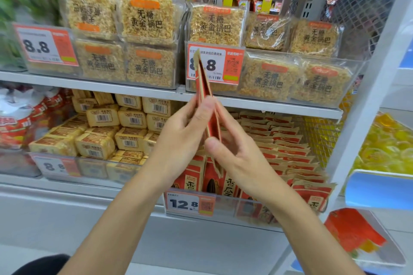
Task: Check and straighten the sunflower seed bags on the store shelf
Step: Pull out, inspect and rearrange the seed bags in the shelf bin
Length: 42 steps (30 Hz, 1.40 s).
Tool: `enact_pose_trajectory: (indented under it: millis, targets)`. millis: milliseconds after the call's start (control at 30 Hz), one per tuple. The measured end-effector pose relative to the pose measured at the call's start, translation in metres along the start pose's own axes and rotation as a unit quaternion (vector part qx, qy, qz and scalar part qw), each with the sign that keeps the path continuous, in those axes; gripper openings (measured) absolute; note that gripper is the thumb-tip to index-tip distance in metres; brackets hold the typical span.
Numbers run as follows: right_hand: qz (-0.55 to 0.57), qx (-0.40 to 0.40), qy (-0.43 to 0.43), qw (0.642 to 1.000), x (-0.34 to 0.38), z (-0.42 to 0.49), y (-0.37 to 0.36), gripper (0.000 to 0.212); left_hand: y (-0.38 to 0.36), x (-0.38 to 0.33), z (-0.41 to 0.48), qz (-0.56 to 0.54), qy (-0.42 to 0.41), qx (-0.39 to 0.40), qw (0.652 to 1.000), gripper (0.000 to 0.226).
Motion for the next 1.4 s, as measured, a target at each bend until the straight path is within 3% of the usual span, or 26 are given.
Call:
enact_pose_trajectory:
  millis: [200, 400, 600, 767, 1167, 1300, 1400]
  targets:
    - [-0.020, -0.004, -0.012, 1.000, -0.001, 0.000, 0.001, 0.073, 0.010, 0.007, 0.002, -0.014, 0.016, 0.008, 1.000, 0.051]
    - [0.080, -0.089, -0.098, 0.988, -0.014, -0.001, 0.016, 0.084, 0.021, 0.014, 0.004, -0.243, 0.066, -0.071, 0.965, 0.035]
    - [0.024, -0.048, -0.100, 0.994, -0.012, -0.002, 0.012, 0.056, 0.021, 0.026, 0.006, -0.161, 0.076, -0.070, 0.981, 0.025]
    - [0.098, -0.168, -0.086, 0.977, -0.011, -0.002, 0.039, 0.019, 0.004, 0.035, 0.002, -0.137, 0.108, 0.012, 0.985, 0.025]
    - [0.108, -0.208, -0.121, 0.965, -0.026, -0.003, 0.053, 0.028, -0.008, 0.041, -0.001, -0.126, 0.142, 0.071, 0.979, 0.027]
    - [0.114, -0.219, -0.134, 0.960, -0.029, -0.003, 0.055, 0.027, -0.005, 0.045, 0.000, -0.183, 0.170, 0.066, 0.966, 0.037]
    - [0.116, -0.216, -0.137, 0.960, -0.030, -0.002, 0.055, 0.029, -0.010, 0.045, -0.003, -0.205, 0.182, 0.106, 0.956, 0.036]
Point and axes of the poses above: each hand's wrist, its own z-axis towards the middle knuckle, its own y-axis out of the back of the hand, x = y × z, the point moved 7 cm from there along z, towards the middle knuckle, and after that the axes turned 6 degrees about -z, right-handed, at the moved point
